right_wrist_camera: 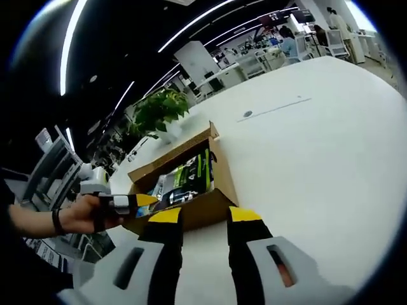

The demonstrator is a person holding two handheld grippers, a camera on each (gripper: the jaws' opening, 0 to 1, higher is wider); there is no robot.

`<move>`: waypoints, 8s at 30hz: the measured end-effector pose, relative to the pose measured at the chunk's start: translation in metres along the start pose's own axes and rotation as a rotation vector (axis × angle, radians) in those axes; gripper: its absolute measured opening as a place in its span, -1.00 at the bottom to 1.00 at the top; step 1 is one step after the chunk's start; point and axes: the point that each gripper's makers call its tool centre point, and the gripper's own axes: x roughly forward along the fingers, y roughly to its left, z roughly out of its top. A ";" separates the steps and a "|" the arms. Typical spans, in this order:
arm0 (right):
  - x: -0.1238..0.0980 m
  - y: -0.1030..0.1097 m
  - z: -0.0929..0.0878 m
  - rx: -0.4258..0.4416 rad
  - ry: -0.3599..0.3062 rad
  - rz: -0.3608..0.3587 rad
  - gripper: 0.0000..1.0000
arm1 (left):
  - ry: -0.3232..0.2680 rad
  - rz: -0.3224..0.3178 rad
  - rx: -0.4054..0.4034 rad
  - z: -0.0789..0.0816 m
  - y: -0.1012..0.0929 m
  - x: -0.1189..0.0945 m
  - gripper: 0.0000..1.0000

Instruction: Operate the shoe box by opening the lid, removing the specified soft item, and placing it in the target area until the item is outside and the box remains undamaged.

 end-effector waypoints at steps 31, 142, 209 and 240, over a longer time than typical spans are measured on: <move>0.118 0.027 -0.016 -0.038 0.232 0.031 -0.58 | -0.008 -0.002 -0.029 -0.001 0.025 -0.028 -0.98; -0.088 -0.119 0.046 0.148 -0.131 -0.165 -1.00 | 0.142 -0.320 0.482 0.003 -0.224 0.082 -0.98; -0.022 -0.227 0.043 0.265 0.007 -0.267 -1.00 | 0.424 -0.068 0.741 -0.027 -0.191 0.193 -0.96; -0.064 -0.193 0.047 0.197 -0.041 -0.316 -0.86 | 0.173 -0.131 0.442 0.016 -0.187 0.116 -0.81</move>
